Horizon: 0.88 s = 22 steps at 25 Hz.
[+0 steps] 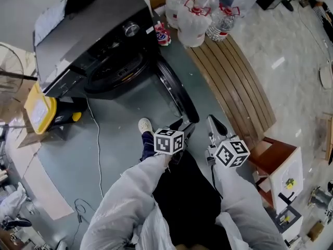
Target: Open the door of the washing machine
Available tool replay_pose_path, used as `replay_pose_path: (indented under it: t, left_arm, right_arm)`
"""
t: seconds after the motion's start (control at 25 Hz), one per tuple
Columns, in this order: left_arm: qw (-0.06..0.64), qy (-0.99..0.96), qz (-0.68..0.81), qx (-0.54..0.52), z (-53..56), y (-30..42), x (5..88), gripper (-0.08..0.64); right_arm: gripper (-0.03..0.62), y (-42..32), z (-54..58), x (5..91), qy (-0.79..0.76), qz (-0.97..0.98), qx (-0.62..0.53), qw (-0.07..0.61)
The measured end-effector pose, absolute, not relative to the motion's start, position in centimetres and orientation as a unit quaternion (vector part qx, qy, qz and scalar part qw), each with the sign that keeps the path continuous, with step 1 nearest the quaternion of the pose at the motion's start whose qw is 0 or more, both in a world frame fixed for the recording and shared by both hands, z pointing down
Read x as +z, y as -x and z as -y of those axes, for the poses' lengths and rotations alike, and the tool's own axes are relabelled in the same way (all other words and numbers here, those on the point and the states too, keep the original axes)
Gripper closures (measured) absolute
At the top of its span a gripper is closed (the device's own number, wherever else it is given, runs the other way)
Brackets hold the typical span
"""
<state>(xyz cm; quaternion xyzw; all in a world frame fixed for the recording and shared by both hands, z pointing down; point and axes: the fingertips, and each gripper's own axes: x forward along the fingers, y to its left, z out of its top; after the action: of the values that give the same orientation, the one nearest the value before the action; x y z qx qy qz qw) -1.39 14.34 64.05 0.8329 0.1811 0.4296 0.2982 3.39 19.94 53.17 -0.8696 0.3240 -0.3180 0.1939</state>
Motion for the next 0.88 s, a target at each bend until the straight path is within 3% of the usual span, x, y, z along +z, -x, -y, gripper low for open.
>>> replay_pose_path:
  t: [0.48,0.88]
  left_arm:
    - [0.276,-0.908,-0.082,0.303,4.1,1.4,50.6,0.322]
    - [0.198,-0.961,-0.017,0.191,18.5,3.0,39.8,0.333]
  right_arm:
    - [0.584,-5.9,-9.3,44.3,0.858,-0.411,-0.274,0.145]
    - [0.584,-7.4,4.3,35.9,0.835,-0.504,-0.197,0.099]
